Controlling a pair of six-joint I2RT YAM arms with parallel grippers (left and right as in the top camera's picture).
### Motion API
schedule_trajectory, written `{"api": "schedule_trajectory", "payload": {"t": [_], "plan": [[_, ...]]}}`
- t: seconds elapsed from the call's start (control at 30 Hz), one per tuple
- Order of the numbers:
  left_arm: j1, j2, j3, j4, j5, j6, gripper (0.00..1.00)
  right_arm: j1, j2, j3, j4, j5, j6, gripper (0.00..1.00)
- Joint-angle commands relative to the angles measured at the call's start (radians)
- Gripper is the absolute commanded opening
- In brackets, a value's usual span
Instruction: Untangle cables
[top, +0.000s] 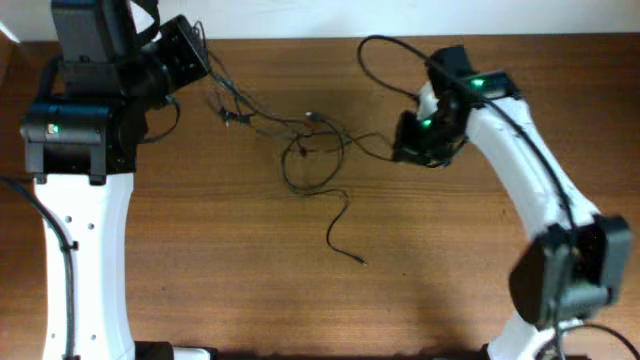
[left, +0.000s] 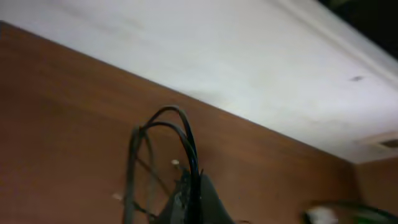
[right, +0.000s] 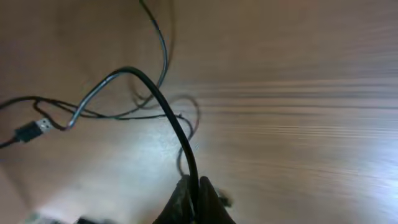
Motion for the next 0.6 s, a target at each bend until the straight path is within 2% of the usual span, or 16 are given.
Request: {"api": "schedule_trajectory", "payload": {"t": [0.0, 0.03, 0.17, 0.23, 0.37, 0.4, 0.43, 0.5, 0.57], "plan": [[0.004, 0.014, 0.003, -0.087, -0.148, 0.066, 0.02, -0.003, -0.204, 0.001, -0.031, 0.169, -0.050, 0.04], [0.004, 0.036, 0.003, -0.127, -0.179, 0.074, 0.03, -0.003, -0.282, 0.002, -0.038, 0.185, -0.069, 0.04], [0.004, 0.124, 0.003, -0.216, -0.180, 0.103, 0.16, -0.003, -0.508, 0.025, -0.044, 0.197, -0.072, 0.04], [0.004, 0.161, 0.003, -0.240, -0.179, 0.138, 0.22, -0.003, -0.554, 0.083, -0.077, 0.196, -0.072, 0.04], [-0.001, 0.175, 0.003, -0.241, -0.138, 0.212, 0.30, 0.000, -0.509, 0.105, -0.098, 0.126, -0.074, 0.04], [-0.008, 0.176, 0.003, -0.225, -0.049, 0.313, 0.33, 0.000, -0.482, 0.107, -0.084, 0.089, -0.075, 0.04], [-0.012, 0.176, 0.003, -0.216, 0.003, 0.364, 0.36, 0.000, -0.465, 0.118, -0.066, 0.053, -0.075, 0.04], [-0.014, 0.176, 0.003, -0.194, 0.119, 0.431, 0.37, 0.000, -0.427, 0.231, -0.043, 0.009, -0.075, 0.04], [-0.014, 0.177, 0.003, -0.179, 0.122, 0.431, 0.38, -0.002, -0.409, 0.438, -0.044, -0.008, -0.075, 0.04]]}}
